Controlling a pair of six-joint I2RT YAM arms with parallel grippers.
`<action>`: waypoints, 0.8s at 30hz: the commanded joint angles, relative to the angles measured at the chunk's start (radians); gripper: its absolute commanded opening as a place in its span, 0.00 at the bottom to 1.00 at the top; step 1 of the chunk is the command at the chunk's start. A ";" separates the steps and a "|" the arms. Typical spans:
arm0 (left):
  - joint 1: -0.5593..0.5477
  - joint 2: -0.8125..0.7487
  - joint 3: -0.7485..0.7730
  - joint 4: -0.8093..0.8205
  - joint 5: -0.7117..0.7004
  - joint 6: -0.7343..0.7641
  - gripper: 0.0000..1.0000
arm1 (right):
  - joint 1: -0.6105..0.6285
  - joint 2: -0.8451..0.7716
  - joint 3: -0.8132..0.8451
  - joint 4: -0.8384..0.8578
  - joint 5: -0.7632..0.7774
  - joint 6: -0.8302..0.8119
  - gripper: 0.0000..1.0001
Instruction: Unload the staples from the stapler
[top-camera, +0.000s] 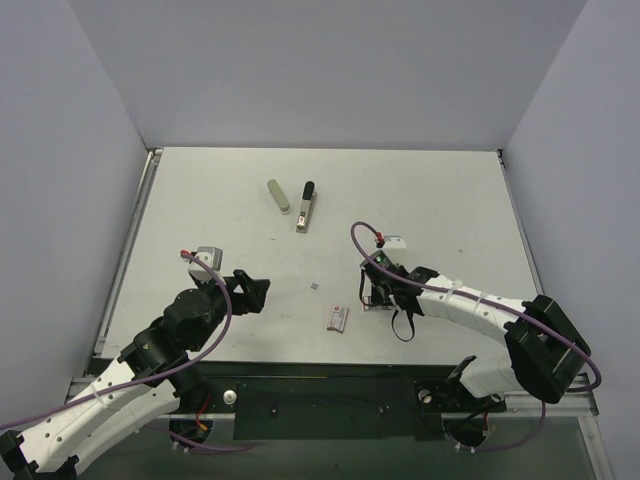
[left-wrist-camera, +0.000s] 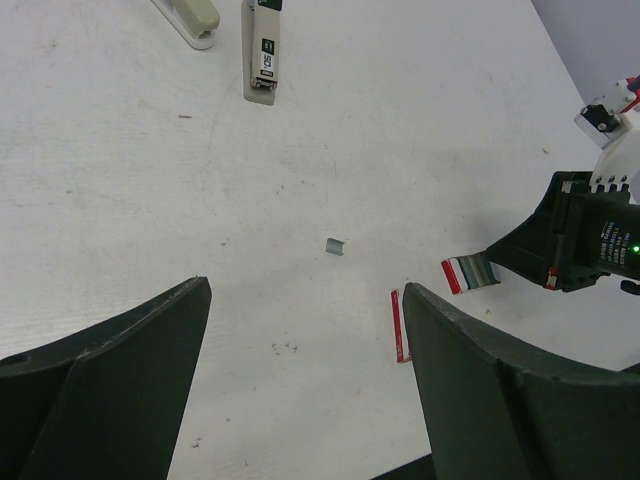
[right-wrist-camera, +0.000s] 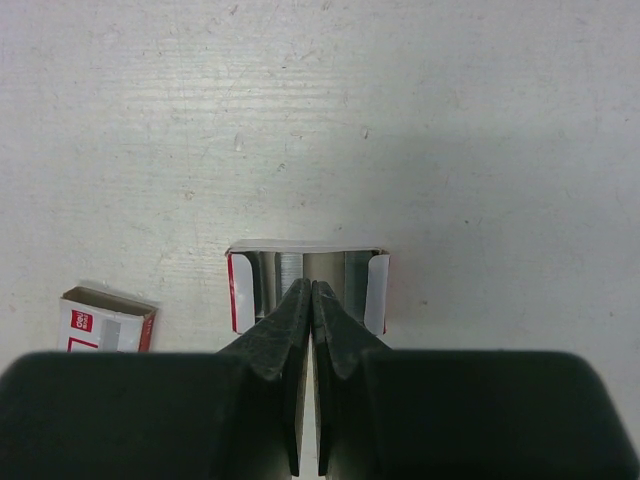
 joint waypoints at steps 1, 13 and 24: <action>-0.003 0.001 0.014 0.038 -0.007 0.017 0.88 | 0.005 0.020 -0.006 -0.020 0.019 0.012 0.00; -0.003 0.010 0.015 0.040 -0.007 0.019 0.88 | 0.003 0.067 -0.001 -0.013 0.019 0.011 0.00; -0.003 0.001 0.014 0.036 -0.007 0.019 0.88 | 0.000 0.093 -0.003 -0.005 0.009 0.012 0.00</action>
